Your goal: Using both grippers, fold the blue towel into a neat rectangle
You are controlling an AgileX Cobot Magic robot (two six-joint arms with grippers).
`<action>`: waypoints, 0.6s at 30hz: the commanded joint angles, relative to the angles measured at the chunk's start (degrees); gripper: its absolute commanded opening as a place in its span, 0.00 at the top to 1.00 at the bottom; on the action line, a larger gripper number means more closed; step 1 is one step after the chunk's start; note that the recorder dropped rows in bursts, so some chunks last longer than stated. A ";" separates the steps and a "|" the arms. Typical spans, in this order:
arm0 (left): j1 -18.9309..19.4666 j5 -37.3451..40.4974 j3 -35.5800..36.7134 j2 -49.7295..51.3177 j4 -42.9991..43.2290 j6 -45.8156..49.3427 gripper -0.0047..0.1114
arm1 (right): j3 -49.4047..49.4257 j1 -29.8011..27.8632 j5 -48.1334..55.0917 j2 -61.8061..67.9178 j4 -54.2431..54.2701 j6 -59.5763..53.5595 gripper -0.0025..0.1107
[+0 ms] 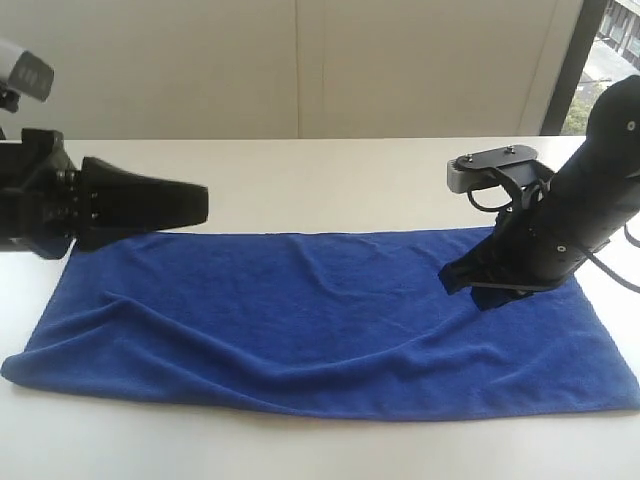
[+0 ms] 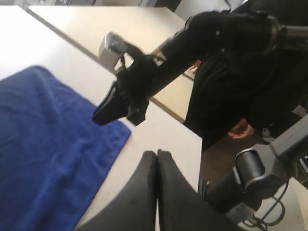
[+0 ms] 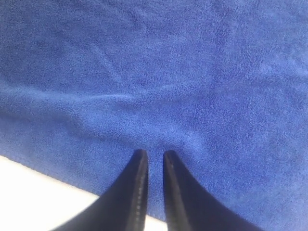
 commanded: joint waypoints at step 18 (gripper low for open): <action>26.29 -28.84 12.92 1.07 18.25 -10.43 0.96 | 0.17 -0.15 -2.31 -0.57 1.18 -0.26 0.87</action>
